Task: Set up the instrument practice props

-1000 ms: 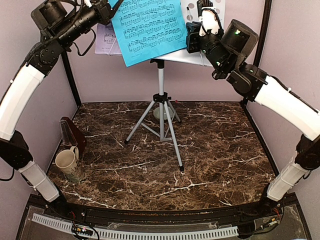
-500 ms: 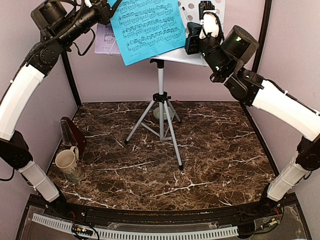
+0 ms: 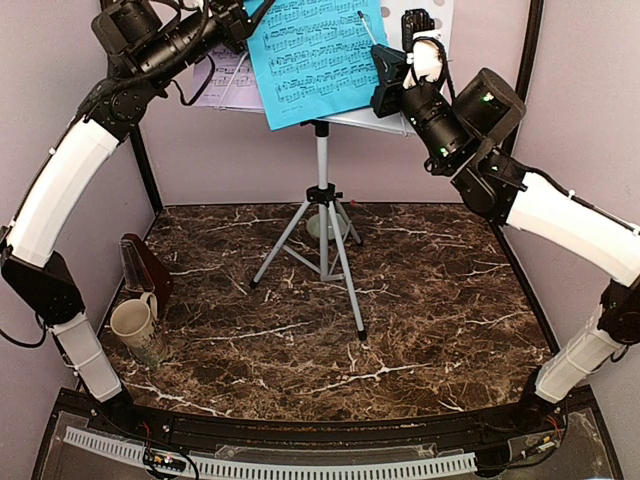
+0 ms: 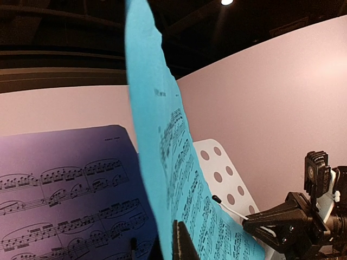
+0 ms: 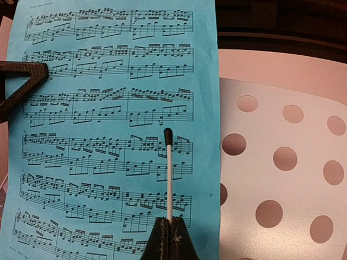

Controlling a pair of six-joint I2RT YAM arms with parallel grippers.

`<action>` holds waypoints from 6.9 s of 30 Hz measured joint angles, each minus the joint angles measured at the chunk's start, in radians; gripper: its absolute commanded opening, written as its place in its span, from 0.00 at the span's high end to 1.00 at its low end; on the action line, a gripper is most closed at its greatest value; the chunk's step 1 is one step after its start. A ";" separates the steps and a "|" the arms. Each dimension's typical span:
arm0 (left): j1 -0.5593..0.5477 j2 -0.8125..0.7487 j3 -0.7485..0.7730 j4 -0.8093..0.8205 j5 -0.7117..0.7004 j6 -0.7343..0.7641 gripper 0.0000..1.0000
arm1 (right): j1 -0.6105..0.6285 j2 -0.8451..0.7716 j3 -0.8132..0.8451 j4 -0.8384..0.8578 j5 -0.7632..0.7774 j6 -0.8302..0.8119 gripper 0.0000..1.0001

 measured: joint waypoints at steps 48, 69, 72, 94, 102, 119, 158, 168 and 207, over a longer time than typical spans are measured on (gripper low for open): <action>0.097 0.178 0.151 0.190 0.366 0.001 0.60 | -0.012 -0.024 -0.048 0.032 -0.136 -0.066 1.00; 0.090 0.242 0.188 0.169 0.338 -0.180 0.85 | -0.013 -0.024 -0.048 0.029 -0.155 -0.067 1.00; 0.079 0.248 0.198 0.162 0.338 -0.186 0.73 | -0.013 -0.024 -0.048 0.027 -0.158 -0.066 1.00; 0.044 0.270 0.261 0.133 0.293 -0.176 0.42 | -0.014 -0.024 -0.052 0.058 -0.163 -0.061 0.64; 0.044 0.268 0.261 0.095 0.277 -0.151 0.32 | -0.013 -0.023 -0.054 0.073 -0.162 -0.058 0.63; 0.043 -0.031 0.090 -0.050 0.110 -0.069 0.36 | -0.013 -0.070 -0.097 0.063 -0.142 -0.022 0.48; -0.115 -0.337 -0.631 -0.070 -0.219 -0.432 0.53 | -0.174 -0.292 -0.093 -0.509 -0.117 0.556 0.50; -0.124 -0.299 -0.602 -0.069 -0.243 -0.455 0.64 | -0.235 -0.287 -0.099 -0.495 -0.206 0.634 0.58; -0.157 -0.253 -0.541 -0.086 -0.359 -0.568 0.69 | -0.253 -0.223 -0.099 -0.450 -0.337 0.705 0.70</action>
